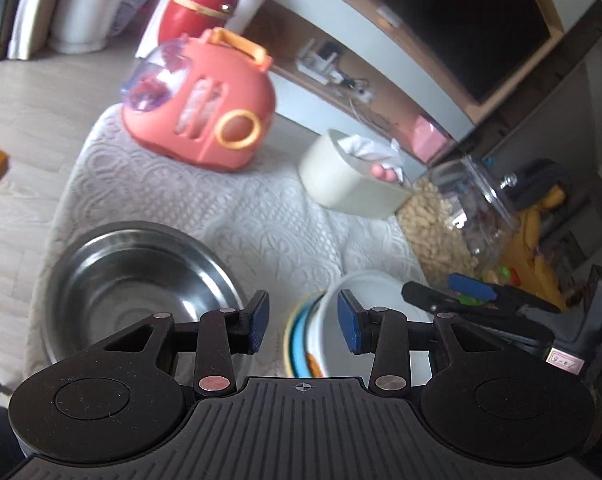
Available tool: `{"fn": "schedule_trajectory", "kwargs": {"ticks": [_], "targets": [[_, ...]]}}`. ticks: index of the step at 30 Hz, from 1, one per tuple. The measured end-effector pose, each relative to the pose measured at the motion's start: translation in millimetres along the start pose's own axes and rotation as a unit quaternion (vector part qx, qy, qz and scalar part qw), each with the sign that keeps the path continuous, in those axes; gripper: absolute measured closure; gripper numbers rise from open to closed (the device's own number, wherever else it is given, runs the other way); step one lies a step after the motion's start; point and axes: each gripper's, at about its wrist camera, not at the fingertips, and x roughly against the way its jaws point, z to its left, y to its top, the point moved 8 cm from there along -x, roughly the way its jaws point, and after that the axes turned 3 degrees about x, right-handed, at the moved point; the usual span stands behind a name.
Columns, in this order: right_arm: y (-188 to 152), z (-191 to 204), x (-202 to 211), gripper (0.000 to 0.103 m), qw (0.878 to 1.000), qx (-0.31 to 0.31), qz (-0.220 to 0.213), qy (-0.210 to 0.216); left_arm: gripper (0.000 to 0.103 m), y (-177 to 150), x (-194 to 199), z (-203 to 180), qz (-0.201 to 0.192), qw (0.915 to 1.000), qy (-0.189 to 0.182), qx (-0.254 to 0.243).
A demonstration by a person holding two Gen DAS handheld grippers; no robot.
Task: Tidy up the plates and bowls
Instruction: 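Lower the steel bowl beside the bowl stack and open both grippers, then close both grippers on the white bowl rim of the stack and tilt it up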
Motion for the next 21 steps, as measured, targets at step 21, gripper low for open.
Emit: {"fn": "schedule_trajectory", "kwargs": {"ticks": [21], "targets": [[-107,-49,-49,0.017,0.947,-0.246,0.099,0.182,0.062,-35,-93,-12,0.122,0.99,0.07,-0.006]]}}
